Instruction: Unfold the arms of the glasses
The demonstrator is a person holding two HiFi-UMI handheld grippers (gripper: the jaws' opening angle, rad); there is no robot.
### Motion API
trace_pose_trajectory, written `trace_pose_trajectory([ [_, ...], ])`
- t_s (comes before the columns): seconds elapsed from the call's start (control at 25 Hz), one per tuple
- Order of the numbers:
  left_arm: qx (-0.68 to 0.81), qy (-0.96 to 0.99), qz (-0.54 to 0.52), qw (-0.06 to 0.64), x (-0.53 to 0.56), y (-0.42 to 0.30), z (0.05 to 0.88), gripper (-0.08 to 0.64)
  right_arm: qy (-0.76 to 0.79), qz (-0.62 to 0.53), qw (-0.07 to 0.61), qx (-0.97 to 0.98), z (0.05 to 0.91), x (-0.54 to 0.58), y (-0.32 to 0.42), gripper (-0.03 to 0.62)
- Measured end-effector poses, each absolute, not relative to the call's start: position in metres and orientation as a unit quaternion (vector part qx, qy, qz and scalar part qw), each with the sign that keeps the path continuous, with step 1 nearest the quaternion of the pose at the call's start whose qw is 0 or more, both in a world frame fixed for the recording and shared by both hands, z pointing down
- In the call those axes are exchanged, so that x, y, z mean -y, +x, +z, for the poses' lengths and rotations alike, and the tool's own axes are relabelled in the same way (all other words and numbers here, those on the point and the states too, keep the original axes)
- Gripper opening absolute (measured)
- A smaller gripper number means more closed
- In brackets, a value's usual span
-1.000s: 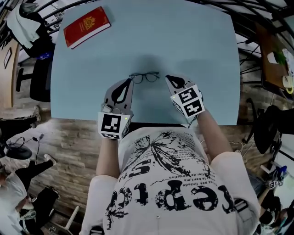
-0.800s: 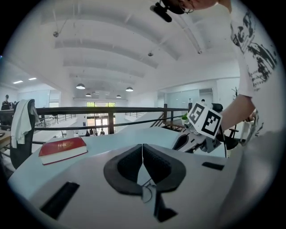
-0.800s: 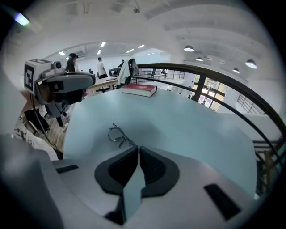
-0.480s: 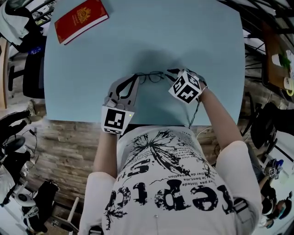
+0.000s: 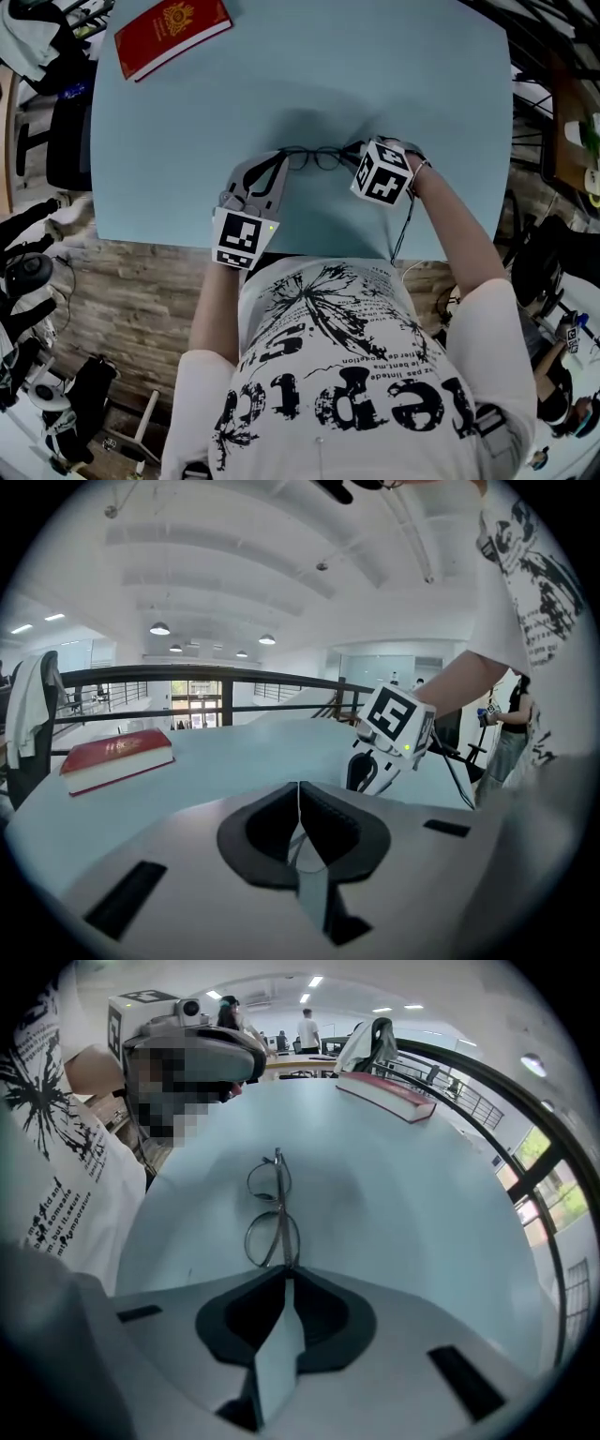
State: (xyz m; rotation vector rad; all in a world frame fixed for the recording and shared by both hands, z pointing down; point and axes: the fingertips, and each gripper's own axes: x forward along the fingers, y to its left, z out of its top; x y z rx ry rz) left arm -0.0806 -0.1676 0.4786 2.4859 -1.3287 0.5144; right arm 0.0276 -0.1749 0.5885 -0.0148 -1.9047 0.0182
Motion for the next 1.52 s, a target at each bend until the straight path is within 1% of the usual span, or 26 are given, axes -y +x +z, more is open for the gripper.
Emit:
trace_pose_trajectory([
  [0.16,0.424,0.864,0.225,0.149,0.167,-0.076,0.497,0.021,-0.017,0.008,0.581,0.813,0.589,0.171,0.028,0.037],
  [0.24,0.388,0.873,0.26,0.142,0.166,-0.067,0.507,0.021,-0.016,0.005,0.581,0.814,0.588,0.171,0.029,0.037],
  [0.32,0.345,0.88,0.304,0.119,0.168,-0.057,0.515,0.023,-0.013,0.003,0.58,0.814,0.588,0.17,0.029,0.036],
  [0.36,0.322,0.882,0.328,0.106,0.169,-0.052,0.519,0.043,-0.011,0.004,0.579,0.815,0.588,0.171,0.029,0.036],
  [0.4,0.298,0.883,0.351,0.093,0.171,-0.046,0.523,0.08,-0.009,0.004,0.578,0.816,0.587,0.171,0.029,0.035],
  [0.44,0.273,0.883,0.374,0.082,0.172,-0.04,0.526,0.094,-0.006,0.004,0.578,0.816,0.586,0.172,0.029,0.036],
  [0.68,0.136,0.868,0.478,-0.005,0.167,-0.012,0.549,0.111,0.001,0.001,0.583,0.812,0.583,0.168,0.031,0.037],
  [0.96,0.073,0.848,0.518,-0.083,0.172,0.012,0.564,0.11,0.002,0.012,0.584,0.812,0.582,0.167,0.034,0.035],
  [1.04,0.059,0.847,0.52,-0.092,0.172,0.016,0.566,0.104,0.0,0.014,0.584,0.812,0.583,0.167,0.033,0.035],
  [1.24,0.018,0.844,0.524,-0.108,0.166,0.022,0.571,0.055,-0.003,0.023,0.587,0.809,0.583,0.165,0.035,0.035],
  [1.52,-0.006,0.843,0.525,-0.117,0.159,0.026,0.574,0.035,-0.008,0.03,0.588,0.808,0.584,0.161,0.038,0.035],
])
